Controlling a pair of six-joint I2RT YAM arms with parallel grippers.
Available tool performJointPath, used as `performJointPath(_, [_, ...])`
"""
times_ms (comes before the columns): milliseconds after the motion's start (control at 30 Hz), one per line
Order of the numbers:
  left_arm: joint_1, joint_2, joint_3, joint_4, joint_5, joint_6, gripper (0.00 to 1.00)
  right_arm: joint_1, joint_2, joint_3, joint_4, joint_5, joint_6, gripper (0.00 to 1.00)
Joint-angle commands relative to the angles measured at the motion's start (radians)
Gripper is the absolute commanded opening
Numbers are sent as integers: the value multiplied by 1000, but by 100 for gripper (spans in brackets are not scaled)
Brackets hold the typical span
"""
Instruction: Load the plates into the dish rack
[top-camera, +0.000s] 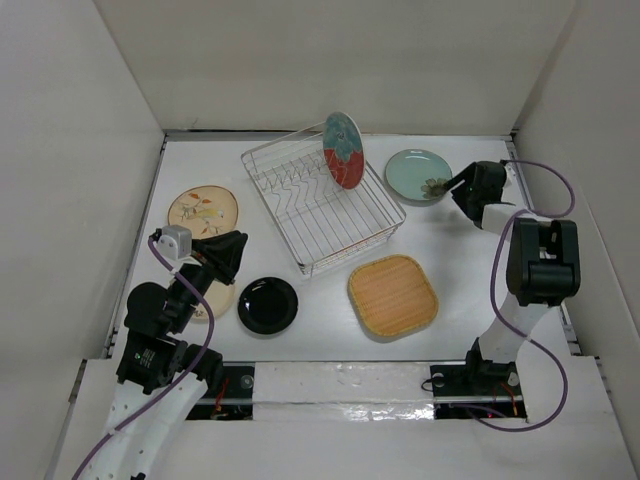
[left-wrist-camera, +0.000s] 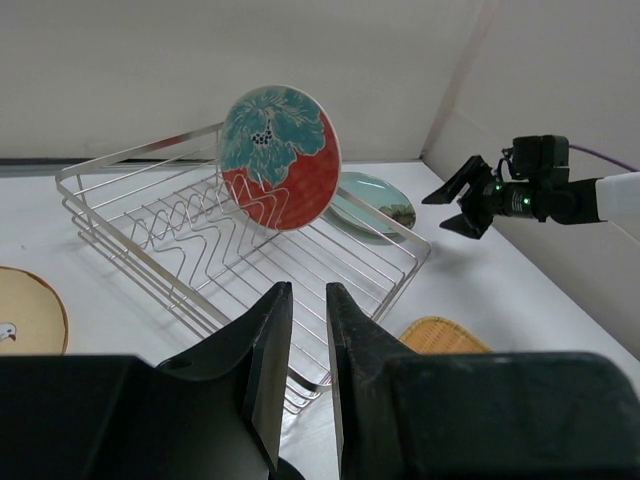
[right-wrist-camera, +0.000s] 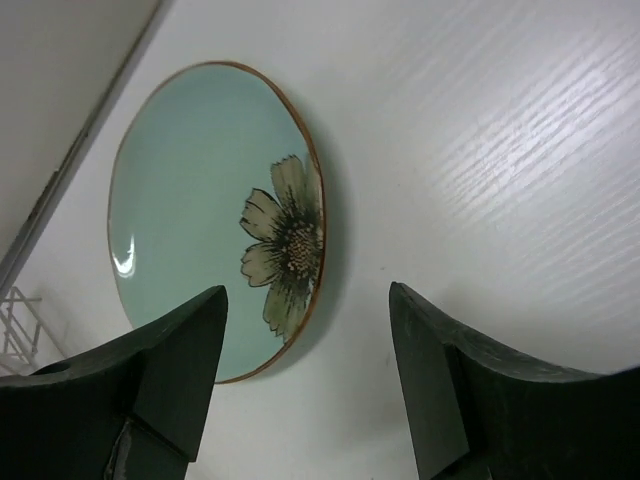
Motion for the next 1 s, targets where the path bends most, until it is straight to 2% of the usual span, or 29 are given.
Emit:
performJointPath(0, [-4, 16, 11, 43, 10, 10, 17, -26, 45, 14, 91, -157, 93, 72])
performJointPath(233, [-4, 16, 11, 45, 5, 11, 19, -45, 180, 45, 120, -246, 156, 69])
performJointPath(433, [-4, 16, 11, 46, 6, 11, 20, -54, 274, 86, 174, -352, 235, 59])
performJointPath(467, [-4, 15, 11, 46, 3, 11, 21, -54, 288, 98, 176, -371, 245, 52])
performJointPath(500, [-4, 15, 11, 45, 2, 13, 20, -54, 298, 117, 182, -397, 262, 49])
performJointPath(533, [-4, 16, 11, 45, -1, 13, 21, -54, 308, 122, 199, -404, 270, 35])
performJointPath(633, [-4, 16, 11, 46, 0, 14, 21, -54, 315, 135, 212, -412, 278, 20])
performJointPath(667, [-4, 15, 13, 46, 0, 14, 21, -54, 308, 135, 213, -409, 278, 10])
performJointPath(700, [-4, 15, 13, 46, -1, 14, 21, -54, 299, 134, 213, -402, 275, 4])
performJointPath(733, [-4, 15, 13, 46, -1, 14, 21, -54, 286, 119, 219, -379, 276, 0])
performJointPath(867, [-4, 15, 11, 48, 3, 14, 21, -63, 152, 21, 300, -299, 275, 0])
performJointPath(967, [-4, 16, 11, 49, 11, 14, 21, -51, -16, -30, 285, -190, 229, 0])
